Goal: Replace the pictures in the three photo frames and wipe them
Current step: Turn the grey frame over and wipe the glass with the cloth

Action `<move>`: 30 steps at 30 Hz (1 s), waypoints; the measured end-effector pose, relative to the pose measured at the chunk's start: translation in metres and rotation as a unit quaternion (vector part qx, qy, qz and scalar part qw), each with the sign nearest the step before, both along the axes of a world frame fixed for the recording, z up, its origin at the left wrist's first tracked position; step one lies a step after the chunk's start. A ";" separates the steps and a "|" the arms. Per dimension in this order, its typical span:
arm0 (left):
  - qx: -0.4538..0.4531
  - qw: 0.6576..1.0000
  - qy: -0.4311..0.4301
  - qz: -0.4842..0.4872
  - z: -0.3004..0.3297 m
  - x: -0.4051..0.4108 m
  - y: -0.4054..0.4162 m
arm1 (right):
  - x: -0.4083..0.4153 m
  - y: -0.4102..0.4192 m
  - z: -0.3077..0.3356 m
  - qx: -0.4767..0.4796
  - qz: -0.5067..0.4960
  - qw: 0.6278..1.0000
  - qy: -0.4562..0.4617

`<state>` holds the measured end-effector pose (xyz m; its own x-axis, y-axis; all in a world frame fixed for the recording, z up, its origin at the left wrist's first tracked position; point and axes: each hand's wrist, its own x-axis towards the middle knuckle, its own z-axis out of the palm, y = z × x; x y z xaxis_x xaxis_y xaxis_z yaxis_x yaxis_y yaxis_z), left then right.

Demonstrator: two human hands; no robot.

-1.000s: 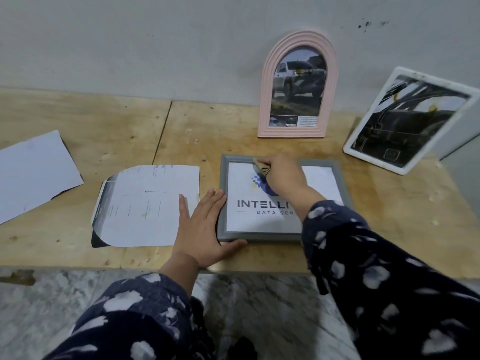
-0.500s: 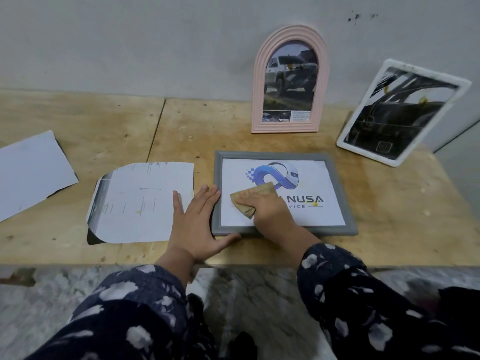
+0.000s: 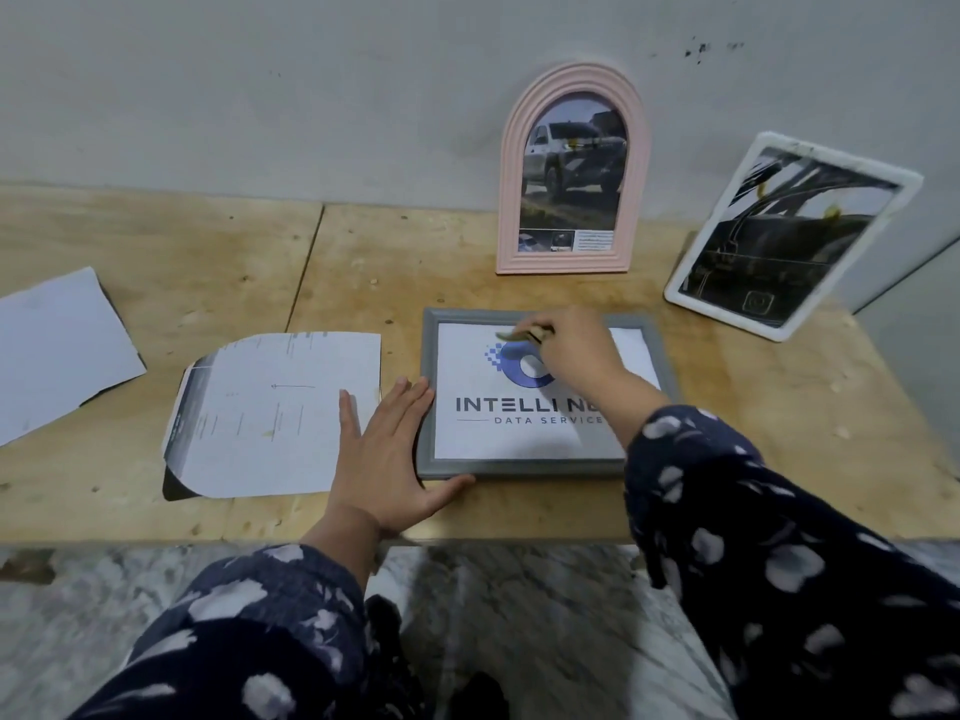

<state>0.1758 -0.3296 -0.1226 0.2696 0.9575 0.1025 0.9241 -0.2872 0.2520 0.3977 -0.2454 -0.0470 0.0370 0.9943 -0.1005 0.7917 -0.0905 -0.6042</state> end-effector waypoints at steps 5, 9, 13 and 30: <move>-0.003 1.000 0.010 0.012 0.002 0.001 0.001 | -0.043 0.001 -0.030 -0.024 0.117 0.993 -0.016; -0.007 1.000 0.013 0.022 0.003 0.001 0.001 | -0.037 -0.027 -0.047 0.053 0.163 0.984 -0.050; -0.008 0.999 0.026 0.027 0.004 0.001 0.000 | -0.007 -0.041 -0.044 0.049 0.152 0.986 -0.044; 0.048 0.994 0.090 -0.037 0.015 0.052 -0.014 | 0.052 -0.029 0.001 -0.026 -0.044 0.997 -0.054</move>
<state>0.2276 -0.3432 -0.1076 0.3612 0.9224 0.1369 0.9271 -0.3709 0.0531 0.4496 -0.2743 -0.0459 0.1366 0.9803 -0.1427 0.8396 -0.1910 -0.5085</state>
